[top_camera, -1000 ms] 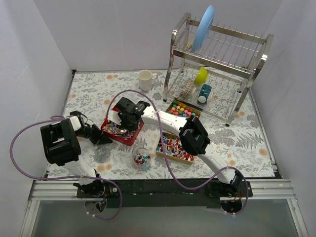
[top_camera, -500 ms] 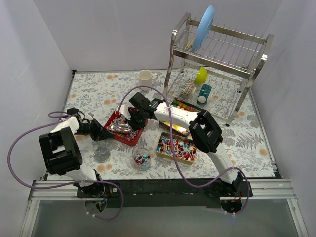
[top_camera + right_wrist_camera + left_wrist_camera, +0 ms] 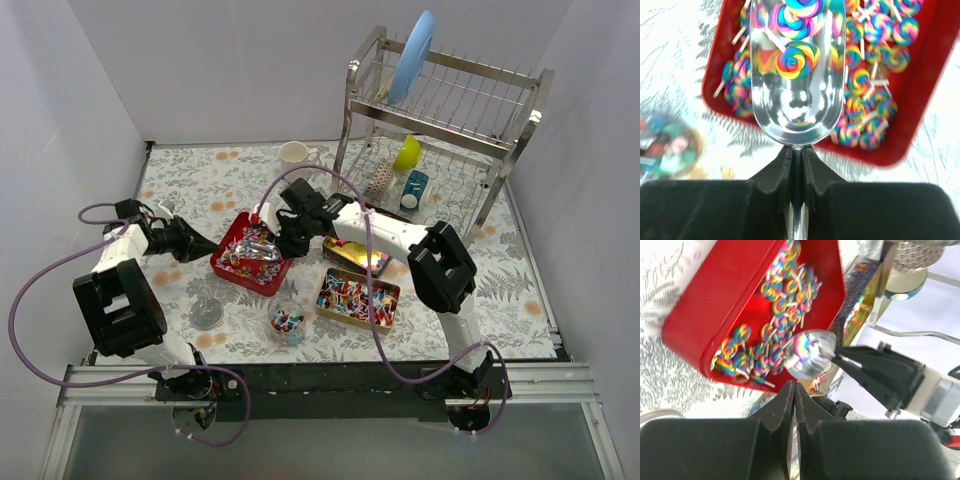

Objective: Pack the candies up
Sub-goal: Place the fake candies in the packing bottle, then scoop the fake candies from the storage box, then place the fake candies in the packing bottle.

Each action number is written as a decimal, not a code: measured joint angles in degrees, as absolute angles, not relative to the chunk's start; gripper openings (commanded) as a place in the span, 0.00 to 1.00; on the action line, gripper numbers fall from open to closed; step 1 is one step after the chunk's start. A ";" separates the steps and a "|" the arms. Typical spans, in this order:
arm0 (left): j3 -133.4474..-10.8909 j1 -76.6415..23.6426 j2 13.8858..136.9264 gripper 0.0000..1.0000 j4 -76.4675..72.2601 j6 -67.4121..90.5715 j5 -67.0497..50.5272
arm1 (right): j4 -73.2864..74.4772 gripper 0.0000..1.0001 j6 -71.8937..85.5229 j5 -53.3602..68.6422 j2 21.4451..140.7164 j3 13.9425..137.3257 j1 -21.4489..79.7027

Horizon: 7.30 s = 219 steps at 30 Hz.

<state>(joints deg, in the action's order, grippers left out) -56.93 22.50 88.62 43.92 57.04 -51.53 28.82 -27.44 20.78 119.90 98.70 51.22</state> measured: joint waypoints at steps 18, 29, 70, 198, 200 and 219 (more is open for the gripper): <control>-56.69 23.27 90.94 0.05 33.74 58.13 -53.95 | 51.70 0.01 -44.40 17.76 96.16 93.01 50.00; -53.21 23.42 89.58 0.06 31.27 58.52 -54.48 | 68.16 0.01 -54.17 5.85 94.11 93.62 58.08; -44.66 23.46 75.00 0.00 26.74 64.47 -57.28 | 74.06 0.01 -55.29 -30.04 101.67 101.56 79.70; -52.47 10.37 96.53 0.16 34.96 56.60 -51.59 | 46.15 0.01 -46.50 8.56 121.47 104.53 52.99; -54.41 10.37 96.73 0.17 35.90 55.02 -51.44 | 44.42 0.01 -46.85 9.85 117.56 101.06 52.66; -60.49 10.39 97.30 0.32 40.91 48.73 -54.87 | 41.30 0.01 -49.93 11.18 105.47 94.78 48.05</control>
